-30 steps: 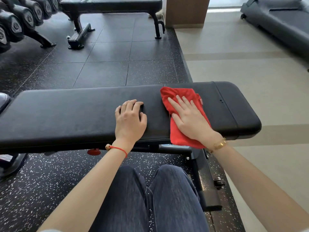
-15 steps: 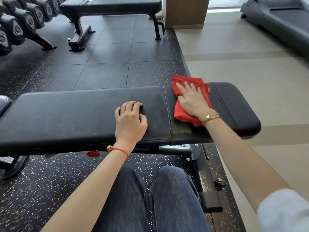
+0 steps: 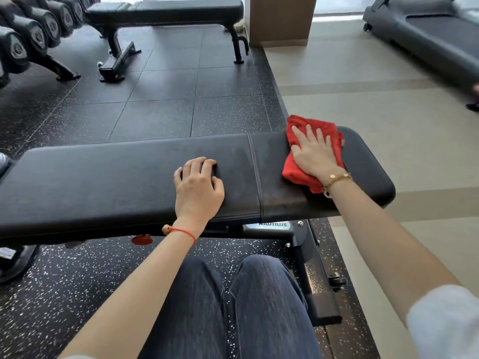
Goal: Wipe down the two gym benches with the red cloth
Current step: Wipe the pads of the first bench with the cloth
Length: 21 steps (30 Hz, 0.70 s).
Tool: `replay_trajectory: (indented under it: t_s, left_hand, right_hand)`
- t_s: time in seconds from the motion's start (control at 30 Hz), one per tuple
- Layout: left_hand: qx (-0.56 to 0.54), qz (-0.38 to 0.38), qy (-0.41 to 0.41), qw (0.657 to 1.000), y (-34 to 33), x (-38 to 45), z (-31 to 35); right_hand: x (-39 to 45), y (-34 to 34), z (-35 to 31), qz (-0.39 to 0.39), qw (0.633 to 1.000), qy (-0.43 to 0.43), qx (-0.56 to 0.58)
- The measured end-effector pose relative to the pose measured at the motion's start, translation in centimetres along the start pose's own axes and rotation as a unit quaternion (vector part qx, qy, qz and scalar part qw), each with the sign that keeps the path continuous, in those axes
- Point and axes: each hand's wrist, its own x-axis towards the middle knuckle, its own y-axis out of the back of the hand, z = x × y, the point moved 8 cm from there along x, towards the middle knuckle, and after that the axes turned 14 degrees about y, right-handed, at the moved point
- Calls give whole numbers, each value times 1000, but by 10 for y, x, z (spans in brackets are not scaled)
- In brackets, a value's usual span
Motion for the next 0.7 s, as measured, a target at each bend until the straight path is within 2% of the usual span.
replay_trajectory:
  t_s: [0.2,0.33,0.4,0.53,0.63,0.7]
  left_hand:
    - [-2,-1,-1,1000,0,0,0]
    - [-10,-2,-3,1000,0,2,-2]
    - [-12,-3,-4,1000,1,1,-3]
    - [-11,-9,-6,1000,0,1,-1]
    - [-13,-9,-1,1000,0,0,-1]
    - [-19,-10,1,1000,0,0,-1]
  right_hand:
    - [-21,-22,-98,3,990,143,6]
    - [-63,-25,-101,28,983,180,6]
    - [-73,-20,-77,39,987,156,-1]
    - [-55,-11,-23,10,999,41,-1]
    - [-24,-9,-25,2,1000,-28,7]
    - [-10,-12,-47,6,999,-37,17]
